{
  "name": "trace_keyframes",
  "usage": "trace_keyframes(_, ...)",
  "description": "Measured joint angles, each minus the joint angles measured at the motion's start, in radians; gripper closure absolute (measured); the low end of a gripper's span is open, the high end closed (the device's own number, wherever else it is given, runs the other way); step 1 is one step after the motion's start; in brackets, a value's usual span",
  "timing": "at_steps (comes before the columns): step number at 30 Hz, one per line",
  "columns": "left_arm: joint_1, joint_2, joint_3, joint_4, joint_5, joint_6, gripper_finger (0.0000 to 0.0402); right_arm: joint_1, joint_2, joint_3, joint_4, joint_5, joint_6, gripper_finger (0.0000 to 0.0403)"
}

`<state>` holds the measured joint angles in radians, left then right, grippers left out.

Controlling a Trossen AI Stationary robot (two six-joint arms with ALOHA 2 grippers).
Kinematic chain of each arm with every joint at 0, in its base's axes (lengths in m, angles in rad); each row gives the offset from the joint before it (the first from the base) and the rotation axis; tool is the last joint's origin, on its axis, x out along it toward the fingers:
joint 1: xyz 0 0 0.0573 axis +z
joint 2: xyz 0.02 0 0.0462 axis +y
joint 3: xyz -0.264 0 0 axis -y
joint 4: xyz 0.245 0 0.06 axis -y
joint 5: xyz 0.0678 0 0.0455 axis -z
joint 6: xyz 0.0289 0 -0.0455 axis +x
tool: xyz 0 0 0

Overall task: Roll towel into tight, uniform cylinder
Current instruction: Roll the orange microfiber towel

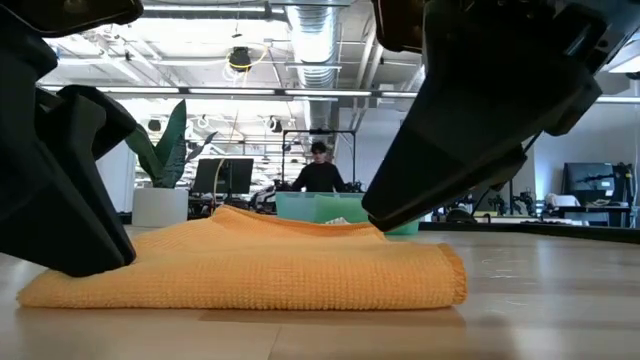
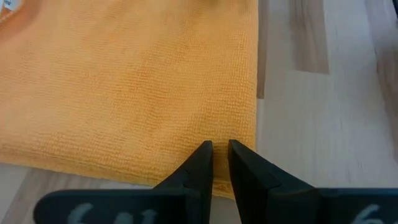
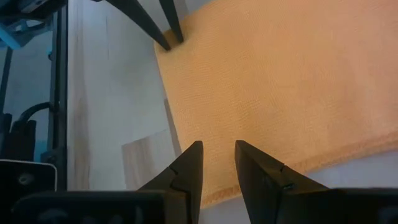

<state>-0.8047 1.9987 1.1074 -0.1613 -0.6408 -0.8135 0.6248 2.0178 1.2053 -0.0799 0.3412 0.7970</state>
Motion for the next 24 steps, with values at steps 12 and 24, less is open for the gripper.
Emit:
trace_keyframes(12, 0.000, 0.000, 0.000, -0.005, 0.006, -0.013, 0.0359, 0.024, 0.000, 0.000, -0.025, -0.003, 0.045, 0.0286)
trace_keyframes(24, 0.010, 0.000, 0.001, -0.005, 0.029, -0.013, 0.0356, 0.024, 0.039, -0.001, -0.015, -0.020, 0.087, 0.0286)
